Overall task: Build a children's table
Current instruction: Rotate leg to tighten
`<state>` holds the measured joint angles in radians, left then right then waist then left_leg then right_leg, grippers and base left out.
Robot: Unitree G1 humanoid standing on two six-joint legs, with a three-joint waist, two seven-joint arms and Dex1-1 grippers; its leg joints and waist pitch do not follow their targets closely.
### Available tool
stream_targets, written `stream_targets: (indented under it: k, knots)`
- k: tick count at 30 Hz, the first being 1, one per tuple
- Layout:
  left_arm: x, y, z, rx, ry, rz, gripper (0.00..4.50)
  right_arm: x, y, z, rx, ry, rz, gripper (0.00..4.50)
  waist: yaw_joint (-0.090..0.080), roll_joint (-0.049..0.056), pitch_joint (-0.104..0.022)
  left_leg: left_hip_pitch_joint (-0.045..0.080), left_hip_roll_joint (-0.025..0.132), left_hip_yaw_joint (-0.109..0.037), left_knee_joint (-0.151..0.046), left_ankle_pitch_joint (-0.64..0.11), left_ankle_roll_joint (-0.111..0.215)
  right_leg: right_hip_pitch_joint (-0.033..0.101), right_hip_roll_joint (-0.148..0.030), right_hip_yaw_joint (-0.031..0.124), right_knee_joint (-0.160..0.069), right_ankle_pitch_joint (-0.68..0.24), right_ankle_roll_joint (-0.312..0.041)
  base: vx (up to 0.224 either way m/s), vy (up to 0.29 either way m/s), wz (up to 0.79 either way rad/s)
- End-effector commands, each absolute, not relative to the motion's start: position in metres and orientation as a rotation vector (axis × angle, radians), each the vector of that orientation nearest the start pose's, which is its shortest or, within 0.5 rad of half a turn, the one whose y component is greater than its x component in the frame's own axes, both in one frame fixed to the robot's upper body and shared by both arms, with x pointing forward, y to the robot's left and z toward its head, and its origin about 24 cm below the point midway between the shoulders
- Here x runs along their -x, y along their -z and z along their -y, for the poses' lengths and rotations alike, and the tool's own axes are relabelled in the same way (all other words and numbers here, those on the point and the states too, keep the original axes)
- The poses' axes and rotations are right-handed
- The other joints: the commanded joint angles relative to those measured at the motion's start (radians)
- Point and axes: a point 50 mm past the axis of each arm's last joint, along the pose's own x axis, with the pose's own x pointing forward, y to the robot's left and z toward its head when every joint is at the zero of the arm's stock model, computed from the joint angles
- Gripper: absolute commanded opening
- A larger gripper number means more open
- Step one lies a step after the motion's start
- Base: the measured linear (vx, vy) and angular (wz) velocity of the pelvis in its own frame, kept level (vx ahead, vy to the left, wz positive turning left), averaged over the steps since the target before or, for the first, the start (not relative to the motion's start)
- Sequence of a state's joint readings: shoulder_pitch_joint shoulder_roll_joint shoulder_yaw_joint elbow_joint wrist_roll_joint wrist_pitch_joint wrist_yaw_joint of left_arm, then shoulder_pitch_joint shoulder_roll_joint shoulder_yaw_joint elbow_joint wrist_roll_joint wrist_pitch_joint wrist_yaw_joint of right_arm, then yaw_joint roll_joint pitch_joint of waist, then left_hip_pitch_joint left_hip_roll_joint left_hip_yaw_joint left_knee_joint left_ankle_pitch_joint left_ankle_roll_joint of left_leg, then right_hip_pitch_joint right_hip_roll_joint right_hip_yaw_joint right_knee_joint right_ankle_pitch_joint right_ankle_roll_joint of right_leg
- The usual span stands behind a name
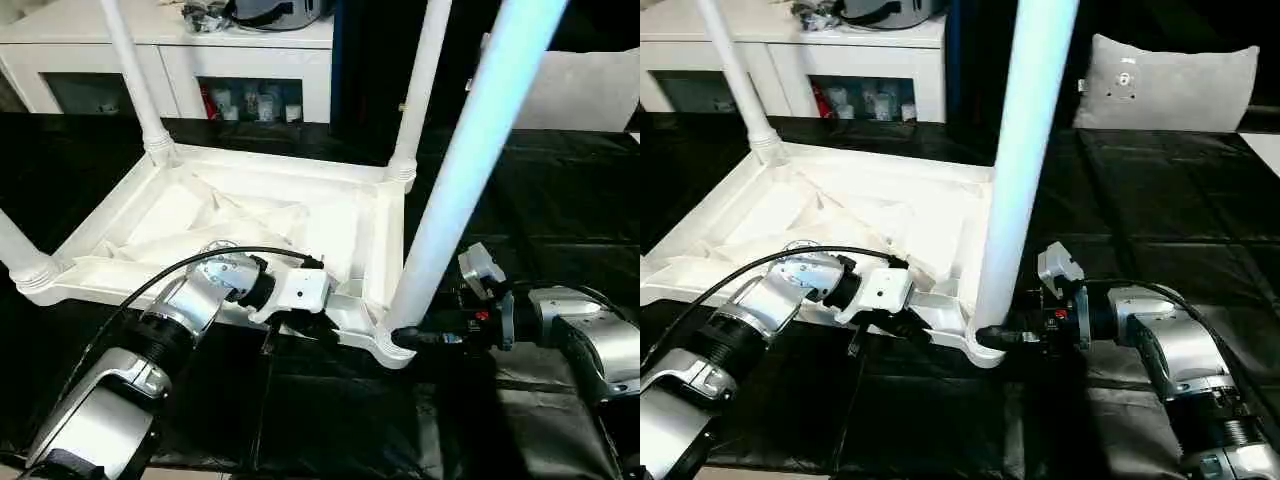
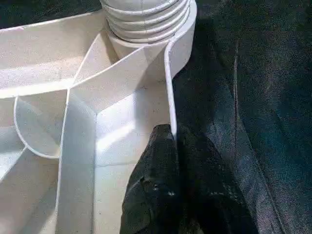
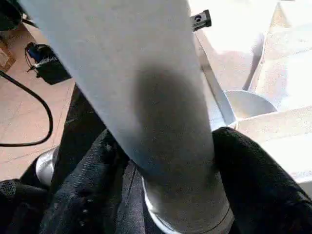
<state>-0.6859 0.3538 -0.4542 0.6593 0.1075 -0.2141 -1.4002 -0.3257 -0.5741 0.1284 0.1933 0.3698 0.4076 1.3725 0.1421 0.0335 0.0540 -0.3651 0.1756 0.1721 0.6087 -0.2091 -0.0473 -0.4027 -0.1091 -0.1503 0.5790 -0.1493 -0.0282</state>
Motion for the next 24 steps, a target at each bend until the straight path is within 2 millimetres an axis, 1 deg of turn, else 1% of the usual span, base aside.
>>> stream_targets:
  k: [1, 2, 3, 4, 5, 6, 7, 8, 9, 10, 11, 12, 13, 14, 15, 16, 17, 18, 19, 20, 21, 22, 23, 24]
  knots:
    - [-0.303, -0.054, -0.099, -0.774, 1.791, -0.381, 0.0, -0.264, -0.077, 0.183, -0.012, -1.429, -0.424, 2.51, -0.005, -0.02, -0.081, 0.006, 0.068, -0.016, -0.068, -0.082, 0.085, 0.061, -0.072, 0.07, -0.055, -0.26, -0.163, 0.0, 0.0, 0.0]
    - [-0.303, -0.054, -0.099, -0.771, 1.79, -0.382, 0.0, -0.264, -0.077, 0.182, -0.02, -1.428, -0.425, 2.42, -0.005, -0.023, -0.081, 0.005, 0.068, -0.016, -0.067, -0.078, 0.087, 0.061, -0.072, 0.07, -0.054, -0.256, -0.164, 0.0, 0.0, 0.0]
    - [-0.303, -0.054, -0.1, -0.744, 1.778, -0.386, 0.0, -0.264, -0.076, 0.181, -0.043, -1.418, -0.418, 2.36, -0.004, -0.019, -0.082, 0.006, 0.069, -0.016, -0.067, -0.074, 0.088, 0.061, -0.073, 0.07, -0.053, -0.251, -0.167, 0.0, 0.0, 0.0]
    - [-0.303, -0.054, -0.099, -0.74, 1.776, -0.387, 0.0, -0.264, -0.076, 0.181, -0.046, -1.416, -0.416, 2.31, -0.004, -0.02, -0.081, 0.005, 0.068, -0.016, -0.067, -0.072, 0.089, 0.061, -0.071, 0.07, -0.053, -0.249, -0.167, 0.0, 0.0, 0.0]
    - [-0.303, -0.053, -0.098, -0.711, 1.762, -0.391, 0.0, -0.264, -0.077, 0.179, -0.072, -1.396, -0.406, 2.25, -0.005, -0.021, -0.08, 0.005, 0.069, -0.016, -0.068, -0.074, 0.086, 0.061, -0.071, 0.071, -0.054, -0.254, -0.164, 0.0, 0.0, 0.0]
    - [-0.303, -0.053, -0.098, -0.701, 1.757, -0.394, 0.0, -0.264, -0.077, 0.177, -0.081, -1.386, -0.403, 2.2, -0.004, -0.018, -0.08, 0.004, 0.068, -0.017, -0.068, -0.083, 0.082, 0.062, -0.074, 0.07, -0.056, -0.272, -0.161, 0.0, 0.0, 0.0]
    - [-0.304, -0.053, -0.097, -0.683, 1.725, -0.404, 0.0, -0.266, -0.076, 0.175, -0.085, -1.348, -0.402, 2.18, -0.007, -0.02, -0.078, 0.005, 0.068, -0.016, -0.07, -0.093, 0.074, 0.061, -0.073, 0.069, -0.06, -0.294, -0.155, 0.0, 0.0, 0.0]
    - [-0.304, -0.053, -0.097, -0.683, 1.725, -0.404, 0.0, -0.266, -0.076, 0.175, -0.085, -1.348, -0.402, 2.16, -0.007, -0.02, -0.078, 0.005, 0.068, -0.016, -0.07, -0.093, 0.074, 0.061, -0.073, 0.069, -0.06, -0.294, -0.155, 0.0, 0.0, 0.0]
    - [-0.308, -0.052, -0.094, -0.63, 1.64, -0.423, 0.0, -0.271, -0.073, 0.168, -0.076, -1.252, -0.397, 2.16, -0.011, -0.016, -0.074, 0.007, 0.067, -0.016, -0.073, -0.12, 0.054, 0.059, -0.073, 0.068, -0.068, -0.354, -0.138, 0.0, 0.0, 0.0]
    - [-0.309, -0.052, -0.092, -0.616, 1.615, -0.427, 0.0, -0.274, -0.072, 0.166, -0.07, -1.216, -0.394, 2.15, -0.012, -0.018, -0.07, 0.008, 0.064, -0.017, -0.075, -0.133, 0.047, 0.057, -0.073, 0.066, -0.075, -0.386, -0.129, 0.0, 0.0, 0.0]
    - [-0.311, -0.052, -0.089, -0.583, 1.554, -0.442, 0.0, -0.281, -0.069, 0.162, -0.062, -1.12, -0.381, 2.13, -0.017, -0.015, -0.066, 0.01, 0.058, -0.017, -0.076, -0.166, 0.03, 0.058, -0.074, 0.062, -0.084, -0.457, -0.105, 0.0, 0.0, 0.0]
    - [-0.312, -0.051, -0.087, -0.566, 1.521, -0.451, 0.0, -0.285, -0.068, 0.16, -0.066, -1.065, -0.377, 2.13, -0.028, -0.018, -0.062, 0.016, 0.052, -0.019, -0.076, -0.197, 0.013, 0.056, -0.074, 0.056, -0.098, -0.527, -0.077, 0.0, 0.0, 0.0]
    - [-0.312, -0.051, -0.087, -0.566, 1.521, -0.451, 0.0, -0.285, -0.068, 0.16, -0.066, -1.065, -0.377, 2.11, -0.035, -0.018, -0.06, 0.016, 0.05, -0.02, -0.077, -0.213, 0.006, 0.058, -0.074, 0.054, -0.1, -0.553, -0.065, 0.0, 0.0, 0.0]
    - [-0.315, -0.051, -0.083, -0.542, 1.473, -0.447, 0.0, -0.291, -0.066, 0.157, -0.059, -0.981, -0.371, 2.11, -0.04, -0.018, -0.06, 0.018, 0.048, -0.021, -0.077, -0.225, 0.004, 0.058, -0.072, 0.05, -0.105, -0.575, -0.052, 0.0, 0.0, 0.0]
    - [-0.317, -0.052, -0.078, -0.505, 1.413, -0.447, 0.0, -0.297, -0.063, 0.156, -0.059, -0.888, -0.378, 2.09, -0.06, -0.014, -0.058, 0.022, 0.049, -0.026, -0.076, -0.269, -0.007, 0.055, -0.069, 0.041, -0.113, -0.609, -0.03, 0.0, 0.0, 0.0]
    - [-0.32, -0.052, -0.07, -0.468, 1.346, -0.432, 0.0, -0.305, -0.06, 0.154, -0.055, -0.782, -0.382, 2.06, -0.069, -0.017, -0.056, 0.023, 0.048, -0.027, -0.076, -0.282, -0.009, 0.052, -0.068, 0.038, -0.118, -0.62, -0.025, 0.0, 0.0, 0.0]
    - [-0.323, -0.052, -0.064, -0.437, 1.294, -0.424, 0.0, -0.31, -0.057, 0.152, -0.047, -0.712, -0.39, 2.05, -0.088, -0.015, -0.053, 0.022, 0.045, -0.031, -0.072, -0.318, -0.019, 0.054, -0.065, 0.024, -0.125, -0.648, -0.011, 0.0, 0.0, 0.0]
    - [-0.327, -0.053, -0.056, -0.394, 1.214, -0.416, 0.0, -0.317, -0.055, 0.15, -0.057, -0.613, -0.396, 2.05, -0.104, -0.012, -0.057, 0.026, 0.044, -0.034, -0.068, -0.339, -0.016, 0.056, -0.067, 0.015, -0.133, -0.646, -0.001, 0.0, 0.0, 0.0]
    - [-0.327, -0.053, -0.055, -0.39, 1.204, -0.416, 0.0, -0.318, -0.054, 0.15, -0.06, -0.601, -0.396, 2.05, -0.112, -0.009, -0.059, 0.026, 0.046, -0.036, -0.069, -0.344, -0.013, 0.059, -0.067, 0.013, -0.133, -0.632, -0.001, 0.0, 0.0, 0.0]
    - [-0.328, -0.054, -0.054, -0.382, 1.184, -0.416, 0.0, -0.32, -0.054, 0.149, -0.068, -0.576, -0.396, 2.05, -0.128, -0.004, -0.058, 0.019, 0.052, -0.041, -0.075, -0.367, -0.001, 0.066, -0.066, 0.009, -0.136, -0.602, 0.0, 0.0, 0.0, 0.0]
    - [-0.331, -0.055, -0.051, -0.37, 1.137, -0.415, 0.0, -0.323, -0.053, 0.148, -0.089, -0.534, -0.391, 2.05, -0.137, 0.002, -0.061, 0.018, 0.058, -0.046, -0.08, -0.387, 0.005, 0.071, -0.069, 0.009, -0.133, -0.562, -0.008, 0.0, 0.0, 0.0]
    - [-0.333, -0.056, -0.049, -0.362, 1.099, -0.416, 0.0, -0.325, -0.053, 0.145, -0.083, -0.519, -0.38, 2.05, -0.143, 0.002, -0.062, 0.018, 0.059, -0.046, -0.082, -0.392, 0.007, 0.072, -0.069, 0.009, -0.132, -0.536, -0.015, 0.0, 0.0, 0.0]
    - [-0.336, -0.057, -0.048, -0.359, 1.054, -0.413, 0.0, -0.326, -0.053, 0.142, -0.085, -0.533, -0.366, 2.05, -0.148, -0.004, -0.065, 0.012, 0.058, -0.045, -0.082, -0.375, 0.011, 0.074, -0.073, 0.015, -0.127, -0.498, -0.032, 0.0, 0.0, 0.0]
    - [-0.338, -0.058, -0.047, -0.361, 1.02, -0.411, 0.0, -0.326, -0.053, 0.139, -0.083, -0.53, -0.358, 2.55, -0.147, -0.011, -0.066, 0.014, 0.052, -0.039, -0.078, -0.35, 0.018, 0.068, -0.076, 0.022, -0.125, -0.482, -0.053, 0.0, 0.0, 0.0]
